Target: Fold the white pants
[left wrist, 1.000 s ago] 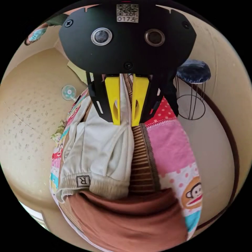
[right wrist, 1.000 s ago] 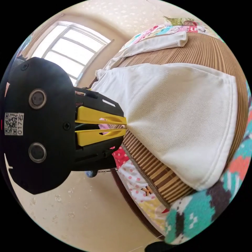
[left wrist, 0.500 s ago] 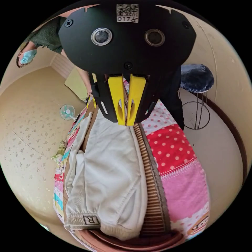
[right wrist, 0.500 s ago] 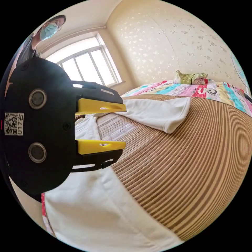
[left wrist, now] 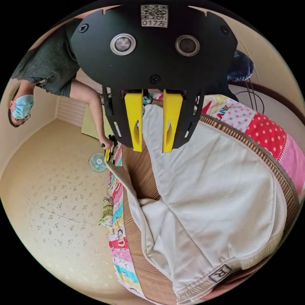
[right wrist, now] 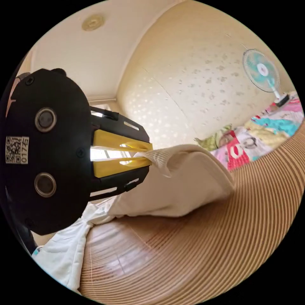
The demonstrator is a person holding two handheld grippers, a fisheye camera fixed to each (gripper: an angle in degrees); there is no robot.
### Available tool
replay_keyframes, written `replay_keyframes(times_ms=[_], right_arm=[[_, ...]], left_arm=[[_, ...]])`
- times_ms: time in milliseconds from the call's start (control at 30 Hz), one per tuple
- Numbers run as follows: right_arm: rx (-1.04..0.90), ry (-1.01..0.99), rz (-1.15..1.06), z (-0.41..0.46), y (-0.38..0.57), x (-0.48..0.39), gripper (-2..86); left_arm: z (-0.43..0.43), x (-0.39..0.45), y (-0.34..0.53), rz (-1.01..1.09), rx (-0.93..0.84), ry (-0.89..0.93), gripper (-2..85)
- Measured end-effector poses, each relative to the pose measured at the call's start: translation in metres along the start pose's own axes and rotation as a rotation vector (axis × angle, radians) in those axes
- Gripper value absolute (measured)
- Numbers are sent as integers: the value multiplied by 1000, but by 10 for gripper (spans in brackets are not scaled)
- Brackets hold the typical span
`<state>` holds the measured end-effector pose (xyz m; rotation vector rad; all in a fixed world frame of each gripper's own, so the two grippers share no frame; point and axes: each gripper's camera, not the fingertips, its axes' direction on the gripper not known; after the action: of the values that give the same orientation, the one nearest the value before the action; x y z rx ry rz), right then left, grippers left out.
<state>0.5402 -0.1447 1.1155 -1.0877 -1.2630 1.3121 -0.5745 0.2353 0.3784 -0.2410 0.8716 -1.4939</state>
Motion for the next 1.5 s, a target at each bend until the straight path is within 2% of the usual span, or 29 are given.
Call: replay_keyframes(times_ms=[67, 133, 167, 233, 300, 367, 433, 467, 533, 600, 633, 700, 867, 1000, 1067, 1100, 1167, 1200, 1300, 1333, 1433, 1500], right_arm=[[-161, 3, -120, 14, 27, -47, 32], [-362, -29, -354, 10, 76, -99, 31], [-417, -43, -419, 5, 89, -108, 31], [-663, -97, -598, -31, 143, -117, 33], [-783, -59, -538, -73, 172, -88, 35], [-720, 57, -292, -125, 184, -34, 36], [-491, 244, 59, -202, 205, 45, 34], [-438, 304, 130, -219, 212, 63, 33], [-199, 484, 332, -274, 244, 116, 28], [-11, 448, 391, -293, 268, 137, 23], [70, 408, 386, -294, 278, 142, 21], [107, 384, 353, -285, 285, 142, 18], [22, 467, 287, -261, 278, 124, 13], [-24, 436, 211, -245, 267, 99, 10], [-63, 444, 176, -233, 257, 87, 9], [-73, 444, 157, -226, 248, 78, 8], [-60, 421, 121, -217, 230, 64, 7], [-37, 403, 94, -210, 214, 53, 7], [2, 334, 10, -187, 169, 21, 7], [9, 312, -37, -175, 154, 4, 8], [-45, 268, -208, -149, 143, -43, 11], [-74, 284, -296, -147, 153, -62, 13]], left_arm=[[-16, 9, -22, 11, 80, 69, 119], [-27, 15, -33, 23, 138, 113, 125], [-33, 18, -38, 30, 170, 131, 126], [-37, 19, -42, 28, 194, 145, 127], [-36, 16, -44, 13, 200, 148, 130], [-28, 10, -47, -17, 194, 144, 134], [-17, 8, -52, -32, 172, 118, 138], [-8, 9, -58, -37, 161, 94, 143], [4, 10, -72, -40, 147, 48, 147], [17, 7, -89, -98, 127, 4, 149], [24, 2, -100, -167, 132, 9, 153], [33, -3, -118, -227, 145, 24, 156], [41, 12, -184, -181, 137, -220, 149], [34, 18, -217, -173, 149, -205, 106], [26, 13, -228, -244, 132, -144, 53], [25, 11, -230, -253, 121, -107, 52], [23, 8, -238, -262, 48, 96, 50], [21, 10, -238, -259, 40, 126, 50], [1, 44, -230, -110, -6, 228, 48], [-10, 62, -222, -3, -39, 264, 48], [-46, 89, -178, 223, -83, 358, 48], [-67, 83, -145, 276, -58, 377, 48]])
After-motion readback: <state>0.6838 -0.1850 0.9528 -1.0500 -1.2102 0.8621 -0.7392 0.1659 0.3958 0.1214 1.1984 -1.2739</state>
